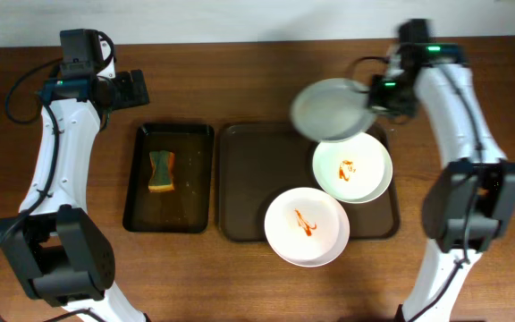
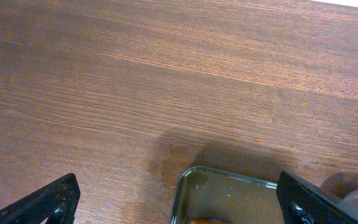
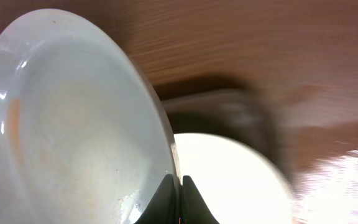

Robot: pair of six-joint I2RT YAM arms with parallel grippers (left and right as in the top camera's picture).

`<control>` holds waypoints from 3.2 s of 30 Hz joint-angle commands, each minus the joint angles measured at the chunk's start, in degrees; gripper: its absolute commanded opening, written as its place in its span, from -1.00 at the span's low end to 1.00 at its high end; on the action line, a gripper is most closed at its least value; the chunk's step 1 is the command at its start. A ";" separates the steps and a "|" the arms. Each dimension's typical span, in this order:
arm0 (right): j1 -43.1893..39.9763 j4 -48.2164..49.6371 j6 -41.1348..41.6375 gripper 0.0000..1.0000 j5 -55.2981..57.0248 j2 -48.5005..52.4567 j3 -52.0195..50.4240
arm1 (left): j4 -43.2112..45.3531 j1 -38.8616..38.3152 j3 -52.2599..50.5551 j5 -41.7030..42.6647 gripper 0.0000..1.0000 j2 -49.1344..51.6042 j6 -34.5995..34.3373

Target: Clean dirty plates on tray and stack at the side

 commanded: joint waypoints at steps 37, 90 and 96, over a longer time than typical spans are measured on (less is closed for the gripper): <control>26.71 -24.85 -6.43 -0.33 6.23 -5.79 -24.68 | 0.13 0.15 1.16 -0.57 0.99 -1.42 -0.33; 31.54 35.43 15.85 -0.71 13.14 -23.89 -54.80 | 0.13 0.15 1.16 -0.57 0.99 -1.42 -0.33; 30.42 34.32 13.70 -0.20 5.64 -23.91 -52.54 | 0.13 0.15 1.16 -0.57 0.99 -1.42 -0.33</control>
